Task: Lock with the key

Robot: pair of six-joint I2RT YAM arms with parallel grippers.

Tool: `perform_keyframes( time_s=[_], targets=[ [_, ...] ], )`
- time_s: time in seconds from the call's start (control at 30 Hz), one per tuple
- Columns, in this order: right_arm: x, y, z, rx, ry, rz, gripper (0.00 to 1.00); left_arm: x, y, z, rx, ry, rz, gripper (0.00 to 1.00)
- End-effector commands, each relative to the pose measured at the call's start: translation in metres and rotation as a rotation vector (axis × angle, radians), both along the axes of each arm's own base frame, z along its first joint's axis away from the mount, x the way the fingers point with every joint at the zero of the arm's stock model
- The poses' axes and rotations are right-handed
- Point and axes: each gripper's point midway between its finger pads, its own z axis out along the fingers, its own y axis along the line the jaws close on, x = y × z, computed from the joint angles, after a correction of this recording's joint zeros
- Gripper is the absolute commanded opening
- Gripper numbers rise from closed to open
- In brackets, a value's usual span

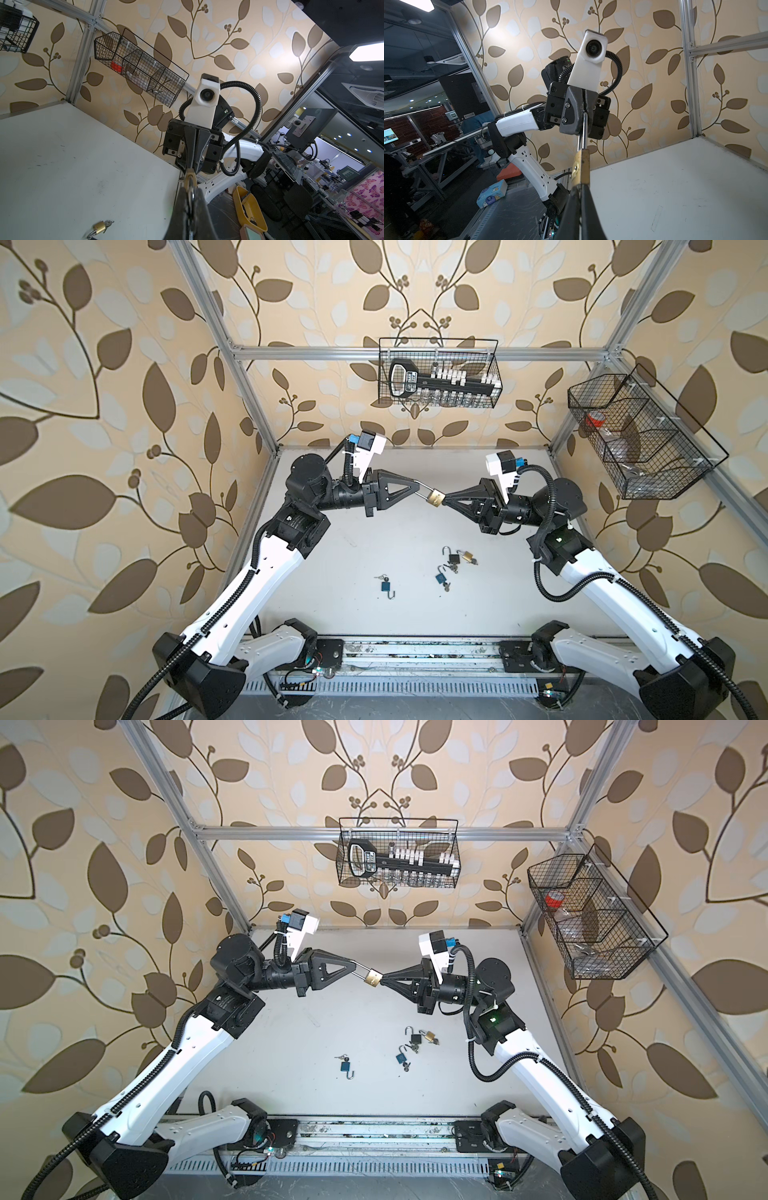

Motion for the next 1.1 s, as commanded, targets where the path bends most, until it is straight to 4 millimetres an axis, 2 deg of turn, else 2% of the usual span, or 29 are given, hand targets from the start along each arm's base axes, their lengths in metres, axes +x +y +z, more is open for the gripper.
perform_keyframes(
  time_s=[0.0,0.1,0.2,0.33,0.43,0.63,0.83,0.93,1.0,1.07],
  targets=[
    [-0.013,0.002,0.015,0.032,-0.052,0.038,0.0,-0.017,0.001,0.026,-0.044,-0.106,-0.019,0.0],
    [-0.015,0.008,0.019,0.025,-0.063,0.028,0.0,-0.018,-0.005,0.021,-0.029,-0.099,-0.032,0.0],
    [-0.012,0.015,0.013,-0.02,-0.08,-0.017,0.0,-0.019,-0.011,0.015,-0.011,-0.093,-0.035,0.0],
    [-0.003,0.006,0.01,0.013,-0.015,-0.028,0.0,-0.015,-0.003,0.02,-0.027,-0.108,0.046,0.0],
    [0.002,-0.003,0.004,0.036,0.044,-0.026,0.0,-0.01,0.01,0.031,-0.055,-0.13,0.129,0.0],
    [0.003,-0.01,-0.023,-0.003,0.117,0.002,0.0,-0.007,0.031,0.057,-0.147,-0.143,0.191,0.0],
    [0.002,-0.02,-0.037,-0.02,0.141,-0.002,0.0,-0.006,0.039,0.068,-0.168,-0.157,0.215,0.0],
    [0.022,-0.025,-0.056,-0.075,0.169,-0.125,0.0,0.004,0.039,0.057,-0.121,-0.135,0.263,0.0],
    [0.055,-0.038,-0.087,-0.192,0.213,-0.346,0.0,0.017,0.042,0.043,-0.054,-0.102,0.337,0.0],
    [0.084,-0.061,-0.12,-0.283,0.277,-0.566,0.0,0.034,0.046,0.026,0.023,-0.054,0.421,0.0]
  ],
)
